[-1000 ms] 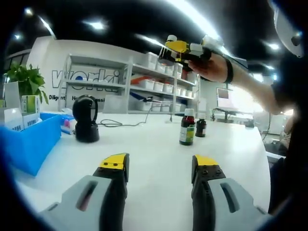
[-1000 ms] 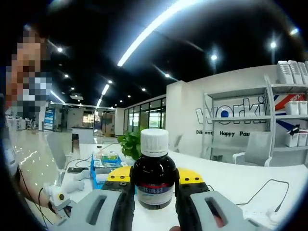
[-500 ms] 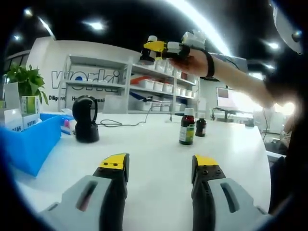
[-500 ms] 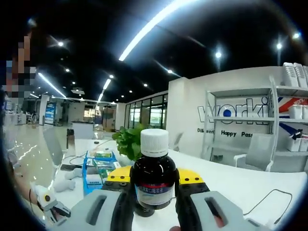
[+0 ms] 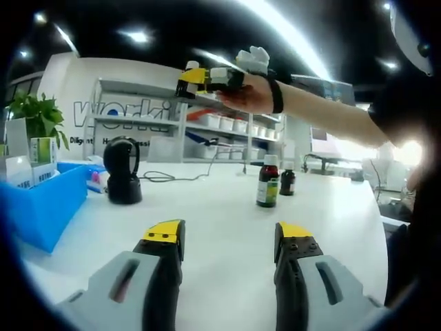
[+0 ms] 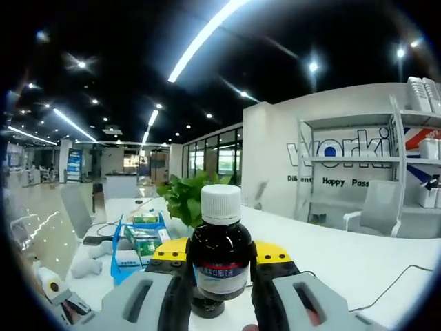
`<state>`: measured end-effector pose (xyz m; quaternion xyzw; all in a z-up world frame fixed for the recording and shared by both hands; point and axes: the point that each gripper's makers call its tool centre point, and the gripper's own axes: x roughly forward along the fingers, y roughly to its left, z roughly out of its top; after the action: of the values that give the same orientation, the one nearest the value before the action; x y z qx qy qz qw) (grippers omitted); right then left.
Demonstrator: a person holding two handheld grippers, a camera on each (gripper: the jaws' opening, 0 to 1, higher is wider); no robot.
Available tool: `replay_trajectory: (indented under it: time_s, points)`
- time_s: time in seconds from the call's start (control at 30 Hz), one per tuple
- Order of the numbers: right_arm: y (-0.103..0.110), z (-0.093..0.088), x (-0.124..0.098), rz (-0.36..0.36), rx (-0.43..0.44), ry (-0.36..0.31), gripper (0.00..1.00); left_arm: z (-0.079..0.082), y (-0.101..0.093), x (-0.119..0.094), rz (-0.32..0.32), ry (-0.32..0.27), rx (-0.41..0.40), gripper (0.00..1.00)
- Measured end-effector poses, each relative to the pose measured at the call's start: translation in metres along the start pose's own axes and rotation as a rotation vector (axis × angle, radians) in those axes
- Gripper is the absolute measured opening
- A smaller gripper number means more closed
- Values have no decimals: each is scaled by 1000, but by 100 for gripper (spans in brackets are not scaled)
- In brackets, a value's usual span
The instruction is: Rotate the medicine bottle to make it face forward pick up the medicine bottle inspect the drug traceability code place the medicine on the table
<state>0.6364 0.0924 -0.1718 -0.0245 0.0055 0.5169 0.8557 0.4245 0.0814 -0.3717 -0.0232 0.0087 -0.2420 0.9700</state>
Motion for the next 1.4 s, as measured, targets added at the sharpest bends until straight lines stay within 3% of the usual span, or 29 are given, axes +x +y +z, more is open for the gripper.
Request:
replay_trajectory:
  time_s: [0.43, 0.87, 1.4]
  points:
    - [10, -67, 22, 15, 34, 85, 27, 0, -1, -1, -5, -4, -3, 43]
    - [13, -99, 29, 38, 29, 135, 27, 1, -1, -1, -8, -10, -7, 43]
    - [-1, -134, 35, 18, 35, 193, 27, 1, -2, -1, -7, -9, -6, 43]
